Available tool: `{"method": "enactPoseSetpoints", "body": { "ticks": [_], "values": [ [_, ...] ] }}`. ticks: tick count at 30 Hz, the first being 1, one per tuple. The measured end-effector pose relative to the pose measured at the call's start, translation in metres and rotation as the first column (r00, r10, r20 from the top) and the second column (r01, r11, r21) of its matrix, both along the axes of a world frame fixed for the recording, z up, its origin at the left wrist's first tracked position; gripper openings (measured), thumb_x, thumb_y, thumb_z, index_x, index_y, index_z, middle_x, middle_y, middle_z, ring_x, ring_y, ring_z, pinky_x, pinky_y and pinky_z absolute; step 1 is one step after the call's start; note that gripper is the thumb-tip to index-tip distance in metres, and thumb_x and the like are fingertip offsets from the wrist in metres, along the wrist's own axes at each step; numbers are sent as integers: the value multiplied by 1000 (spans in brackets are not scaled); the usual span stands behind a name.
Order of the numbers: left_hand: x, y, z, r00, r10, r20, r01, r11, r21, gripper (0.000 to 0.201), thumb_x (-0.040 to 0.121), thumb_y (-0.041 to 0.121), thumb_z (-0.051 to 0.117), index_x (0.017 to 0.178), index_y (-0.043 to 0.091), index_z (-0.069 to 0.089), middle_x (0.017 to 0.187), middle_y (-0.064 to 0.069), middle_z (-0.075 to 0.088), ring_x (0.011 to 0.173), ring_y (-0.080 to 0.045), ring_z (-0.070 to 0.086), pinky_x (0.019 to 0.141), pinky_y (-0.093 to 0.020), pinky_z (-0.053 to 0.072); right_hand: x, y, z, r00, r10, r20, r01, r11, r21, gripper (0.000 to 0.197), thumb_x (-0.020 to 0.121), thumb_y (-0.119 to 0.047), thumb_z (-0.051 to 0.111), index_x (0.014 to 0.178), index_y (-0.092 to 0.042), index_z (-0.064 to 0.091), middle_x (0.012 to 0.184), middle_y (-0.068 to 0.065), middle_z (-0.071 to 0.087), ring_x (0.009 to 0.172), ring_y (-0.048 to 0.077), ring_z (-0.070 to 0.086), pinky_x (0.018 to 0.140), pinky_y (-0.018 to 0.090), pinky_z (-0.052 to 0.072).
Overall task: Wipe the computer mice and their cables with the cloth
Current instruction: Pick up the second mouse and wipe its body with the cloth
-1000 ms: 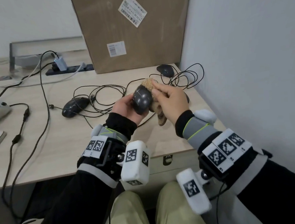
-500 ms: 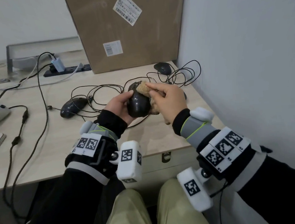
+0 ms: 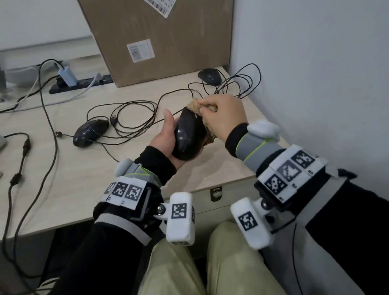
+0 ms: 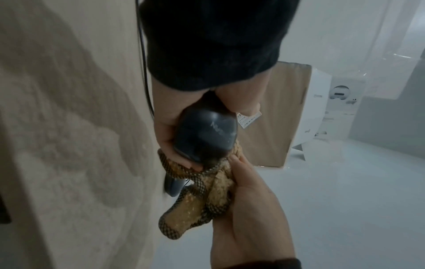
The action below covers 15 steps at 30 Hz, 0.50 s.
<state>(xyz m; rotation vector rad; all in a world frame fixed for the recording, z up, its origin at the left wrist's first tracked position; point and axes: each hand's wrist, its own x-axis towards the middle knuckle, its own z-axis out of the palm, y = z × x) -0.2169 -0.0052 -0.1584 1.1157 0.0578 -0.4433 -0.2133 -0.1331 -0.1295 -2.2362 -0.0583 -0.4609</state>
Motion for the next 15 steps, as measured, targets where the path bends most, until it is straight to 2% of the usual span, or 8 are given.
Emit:
{"method": "enactPoseSetpoints", "body": {
  "ticks": [2,3,5,7,9,11,13,15],
  "values": [
    [0,-2,-4,999,35,-2,-35,999,1,69,92,64,14,121,15,53,93,-11,69,85,-27,66,60,-30,56,3,-2,-1,998,8,-62,-10,1000,-26,24,85,-13,59,106,-15,72,108,5,71,106,24,61,95,33,45],
    [0,-2,-6,998,57,-10,-57,998,0,70,92,64,14,123,14,52,96,-12,69,87,-27,65,63,-31,57,1,-2,-2,997,16,-74,-20,998,-51,24,85,-13,60,105,-16,72,109,5,70,107,23,60,96,32,44],
    [2,-3,-12,995,97,-16,-97,995,8,73,91,66,16,127,14,53,109,-15,67,98,-30,64,80,-40,56,-7,0,-4,996,51,-74,-60,990,-129,24,85,-13,59,105,-16,72,110,4,70,109,24,59,96,33,44],
    [4,-4,-17,988,153,-22,-152,988,36,69,90,68,17,113,20,62,108,-15,68,103,-32,63,93,-48,49,-15,3,-5,992,99,-75,-113,968,-223,26,85,-13,58,107,-16,71,113,4,69,110,27,58,96,36,44],
    [5,-4,-17,986,162,-29,-161,986,45,67,90,68,17,108,23,62,102,-12,70,99,-30,65,88,-46,52,-17,3,0,993,100,-58,-112,954,-278,26,86,-13,56,106,-17,71,114,6,68,111,30,57,95,39,44],
    [4,-4,-15,993,116,-1,-116,993,32,70,91,67,13,121,19,56,100,-10,70,90,-26,68,73,-36,56,-10,0,8,997,58,-44,-68,958,-279,26,85,-12,55,104,-16,72,113,7,69,110,31,57,93,39,45],
    [4,-3,-11,996,72,45,-74,996,49,70,92,65,10,116,19,57,90,-7,73,79,-23,71,64,-30,56,-3,-4,18,998,18,-54,-30,969,-247,27,85,-12,55,105,-16,72,115,6,68,111,29,57,95,37,44],
    [6,0,-6,994,85,75,-90,994,69,67,92,65,10,108,22,59,87,-5,73,81,-23,69,67,-31,54,-5,-2,24,998,22,-54,-35,965,-259,28,85,-12,53,106,-18,72,116,5,68,112,28,57,95,36,44]
  ]
}}
